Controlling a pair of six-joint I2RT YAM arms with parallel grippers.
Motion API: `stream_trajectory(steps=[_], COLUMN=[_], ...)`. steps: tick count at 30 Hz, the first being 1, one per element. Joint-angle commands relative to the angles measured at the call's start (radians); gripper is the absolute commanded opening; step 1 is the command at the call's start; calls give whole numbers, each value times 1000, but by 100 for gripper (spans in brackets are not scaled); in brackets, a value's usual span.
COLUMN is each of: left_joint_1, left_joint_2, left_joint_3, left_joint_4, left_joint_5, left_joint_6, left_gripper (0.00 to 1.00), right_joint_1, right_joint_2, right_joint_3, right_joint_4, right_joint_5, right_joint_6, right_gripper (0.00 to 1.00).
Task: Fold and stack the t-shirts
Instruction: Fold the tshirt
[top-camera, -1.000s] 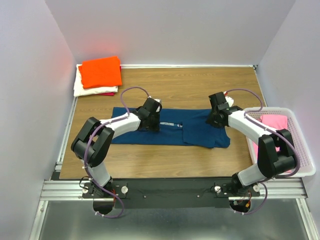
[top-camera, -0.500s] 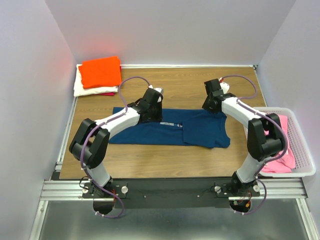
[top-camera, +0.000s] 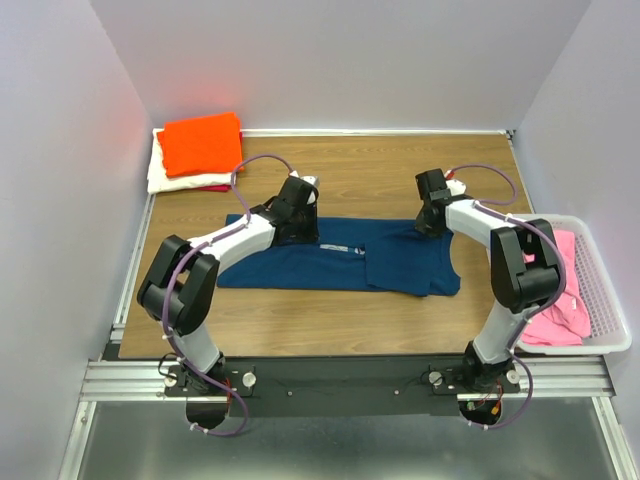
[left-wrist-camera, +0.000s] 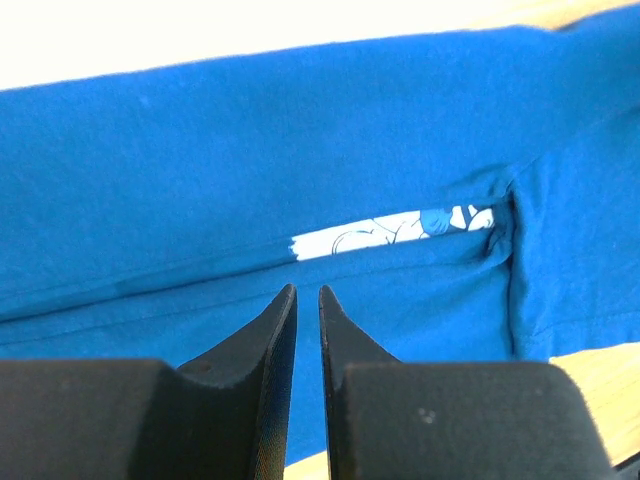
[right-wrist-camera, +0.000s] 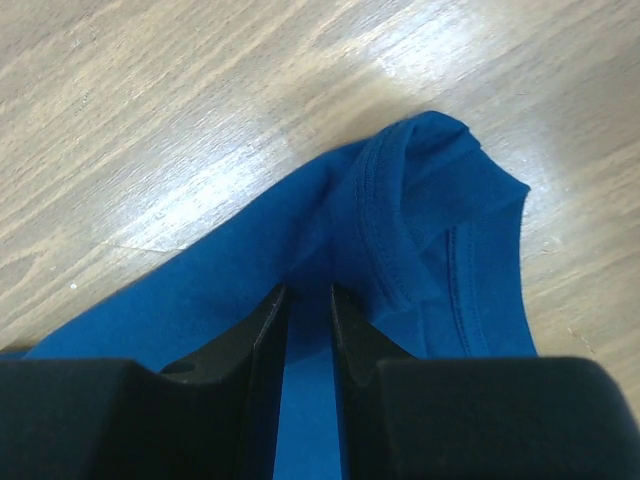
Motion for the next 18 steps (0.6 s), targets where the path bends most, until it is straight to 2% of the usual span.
stream_trajectory(steps=[1, 9, 18], left_joint_1=[2, 2, -9], left_joint_2=[16, 31, 57], left_joint_3=[-31, -93, -193], left_joint_4=[31, 48, 82], left_joint_5=[35, 15, -45], left_joint_6=[6, -5, -40], left_gripper=[22, 22, 22], right_joint_1=[-12, -35, -41], right_joint_2=[40, 61, 139], right_joint_3=[-21, -24, 66], right_joint_4=[40, 55, 55], right_joint_5=[-3, -33, -75], right_joint_6=[-13, -23, -37], right_gripper=[30, 31, 31])
